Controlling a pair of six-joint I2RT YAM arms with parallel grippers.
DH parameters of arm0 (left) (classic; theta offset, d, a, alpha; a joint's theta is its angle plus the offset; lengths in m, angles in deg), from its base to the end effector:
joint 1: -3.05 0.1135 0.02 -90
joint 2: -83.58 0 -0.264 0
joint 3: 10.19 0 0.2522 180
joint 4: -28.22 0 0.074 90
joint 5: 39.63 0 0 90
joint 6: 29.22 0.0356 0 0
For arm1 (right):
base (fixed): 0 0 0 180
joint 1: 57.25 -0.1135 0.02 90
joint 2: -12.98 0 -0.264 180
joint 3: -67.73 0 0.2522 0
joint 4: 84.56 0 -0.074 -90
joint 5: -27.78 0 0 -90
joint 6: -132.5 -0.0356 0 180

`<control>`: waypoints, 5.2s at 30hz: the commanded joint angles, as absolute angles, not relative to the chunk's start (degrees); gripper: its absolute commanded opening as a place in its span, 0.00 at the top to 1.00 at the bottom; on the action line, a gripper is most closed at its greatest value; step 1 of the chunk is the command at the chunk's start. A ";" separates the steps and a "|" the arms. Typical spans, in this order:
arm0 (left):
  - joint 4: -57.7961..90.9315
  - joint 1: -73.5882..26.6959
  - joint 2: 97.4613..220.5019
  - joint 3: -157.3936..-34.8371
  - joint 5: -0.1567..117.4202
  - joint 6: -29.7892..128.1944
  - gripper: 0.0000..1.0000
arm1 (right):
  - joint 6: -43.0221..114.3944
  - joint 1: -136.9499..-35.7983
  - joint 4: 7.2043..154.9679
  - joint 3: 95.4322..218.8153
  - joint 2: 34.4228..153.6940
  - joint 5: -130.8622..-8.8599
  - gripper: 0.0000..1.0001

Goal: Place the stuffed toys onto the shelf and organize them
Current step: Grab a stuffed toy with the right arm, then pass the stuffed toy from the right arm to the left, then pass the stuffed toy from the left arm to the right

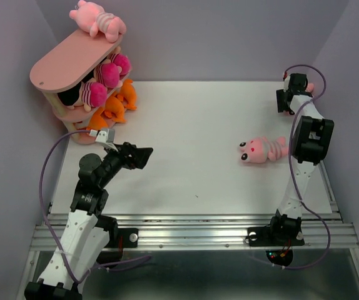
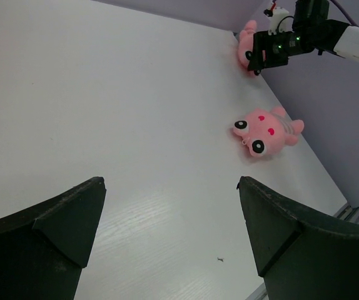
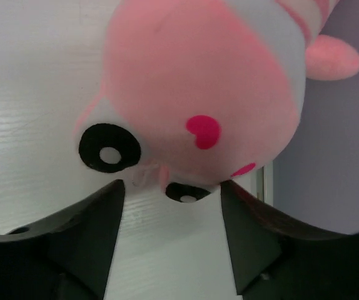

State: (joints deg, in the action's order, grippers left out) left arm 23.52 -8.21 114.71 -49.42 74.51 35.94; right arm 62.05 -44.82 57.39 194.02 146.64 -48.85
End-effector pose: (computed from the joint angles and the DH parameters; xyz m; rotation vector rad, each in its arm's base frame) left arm 0.1443 -0.0436 0.2918 0.1643 1.5649 -0.8165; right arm 0.5145 -0.1218 0.1948 -0.0339 2.4032 -0.5416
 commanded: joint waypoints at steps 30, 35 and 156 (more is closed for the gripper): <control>35.02 -8.37 118.91 -47.07 86.58 31.34 0.01 | 70.00 -42.66 67.28 159.20 114.08 -91.63 0.99; 38.54 -9.07 121.54 -46.71 88.42 26.96 0.01 | 75.54 -43.96 56.14 156.99 106.94 -108.16 0.99; 43.47 -38.75 132.36 -61.39 64.44 46.07 0.13 | 38.55 -72.19 52.60 167.44 102.62 -108.63 0.99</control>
State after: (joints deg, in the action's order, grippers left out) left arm 45.88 -33.74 133.84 -61.53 66.07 33.06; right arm 43.58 -72.82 52.60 161.72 99.98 -107.87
